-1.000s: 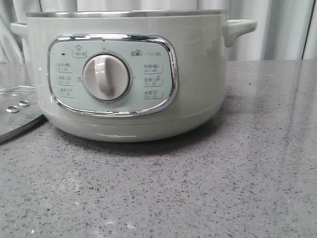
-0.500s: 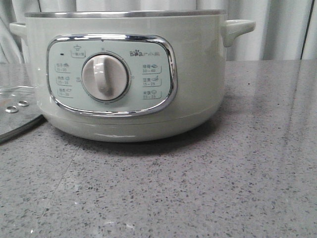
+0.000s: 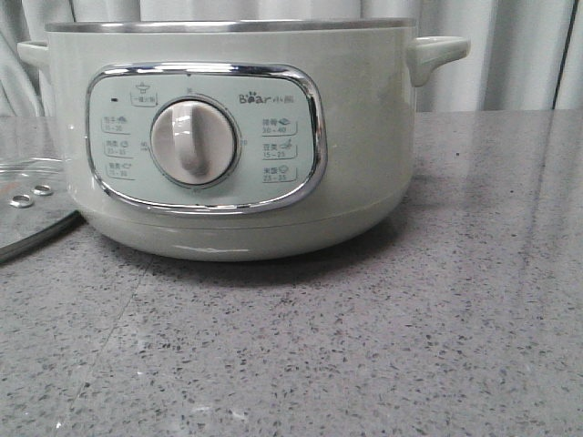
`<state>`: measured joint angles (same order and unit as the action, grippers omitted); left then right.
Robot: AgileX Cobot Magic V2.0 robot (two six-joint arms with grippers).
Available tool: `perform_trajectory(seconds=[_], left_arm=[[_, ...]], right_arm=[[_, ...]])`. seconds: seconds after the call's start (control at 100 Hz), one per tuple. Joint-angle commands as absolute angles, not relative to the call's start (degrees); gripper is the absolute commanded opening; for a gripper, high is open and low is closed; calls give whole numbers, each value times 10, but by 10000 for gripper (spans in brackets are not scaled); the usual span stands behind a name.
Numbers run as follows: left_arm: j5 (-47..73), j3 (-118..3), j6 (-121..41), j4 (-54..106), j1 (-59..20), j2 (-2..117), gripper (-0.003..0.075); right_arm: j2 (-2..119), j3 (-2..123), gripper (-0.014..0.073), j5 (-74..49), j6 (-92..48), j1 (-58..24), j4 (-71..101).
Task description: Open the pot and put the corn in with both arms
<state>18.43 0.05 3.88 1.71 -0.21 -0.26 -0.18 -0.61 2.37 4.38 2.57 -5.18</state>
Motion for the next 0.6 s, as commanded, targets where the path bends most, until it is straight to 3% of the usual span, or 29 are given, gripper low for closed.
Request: perform_trajectory(seconds=[0.0, 0.24, 0.59], left_arm=[[158, 14, 45, 23, -3, -20, -20], [158, 14, 45, 23, -3, -20, -20], [158, 14, 45, 23, -3, -20, -20]], right_arm=[[-20, -17, -64, -21, 43, 47, -60], [-18, -17, -64, -167, -88, 76, 50], [-18, -17, -64, -172, -88, 76, 47]])
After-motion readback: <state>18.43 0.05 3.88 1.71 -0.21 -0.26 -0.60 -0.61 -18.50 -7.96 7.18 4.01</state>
